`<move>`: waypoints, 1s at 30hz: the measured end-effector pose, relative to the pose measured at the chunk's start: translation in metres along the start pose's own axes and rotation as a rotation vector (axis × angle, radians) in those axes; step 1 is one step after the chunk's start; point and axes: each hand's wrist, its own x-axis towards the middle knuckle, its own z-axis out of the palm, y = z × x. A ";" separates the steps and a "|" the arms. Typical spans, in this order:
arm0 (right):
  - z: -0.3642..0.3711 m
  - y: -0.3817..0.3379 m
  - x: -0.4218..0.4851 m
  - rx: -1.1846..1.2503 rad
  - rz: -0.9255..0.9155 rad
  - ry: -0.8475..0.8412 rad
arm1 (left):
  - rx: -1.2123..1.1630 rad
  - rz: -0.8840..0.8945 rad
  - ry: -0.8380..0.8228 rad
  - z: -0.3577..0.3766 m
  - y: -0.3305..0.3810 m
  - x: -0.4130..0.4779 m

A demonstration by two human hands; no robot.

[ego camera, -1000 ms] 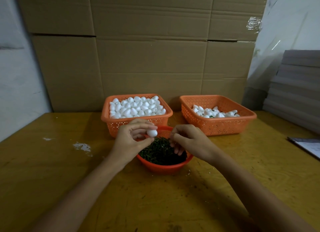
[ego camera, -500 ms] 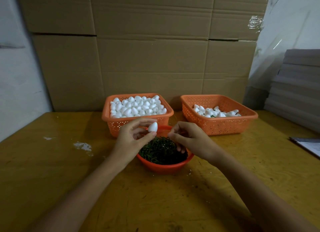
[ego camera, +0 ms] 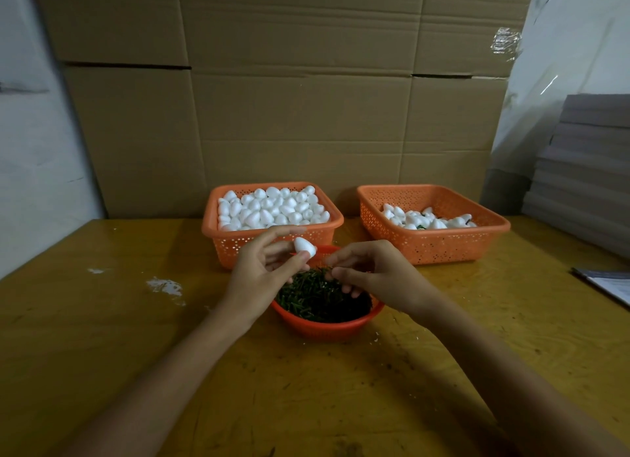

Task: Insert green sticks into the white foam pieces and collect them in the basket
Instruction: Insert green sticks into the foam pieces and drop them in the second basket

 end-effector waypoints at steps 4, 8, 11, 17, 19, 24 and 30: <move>0.002 0.001 0.001 0.031 0.015 0.000 | 0.002 -0.011 0.007 0.002 -0.001 0.000; 0.001 0.001 0.000 0.053 -0.009 0.020 | -0.004 -0.038 0.022 0.003 -0.001 0.000; 0.002 0.002 0.001 0.012 -0.057 0.076 | -0.011 -0.041 0.022 0.003 -0.002 0.000; 0.004 0.005 0.001 0.130 -0.040 0.118 | 0.003 -0.032 0.020 0.001 0.001 -0.001; 0.003 0.006 0.002 0.159 -0.037 0.100 | 0.025 -0.022 0.018 0.000 0.001 0.000; 0.001 0.006 0.003 0.200 -0.027 0.069 | 0.015 -0.038 0.034 -0.004 -0.001 0.000; 0.003 0.008 0.003 0.185 -0.065 0.160 | 0.010 -0.047 0.046 -0.004 -0.002 0.001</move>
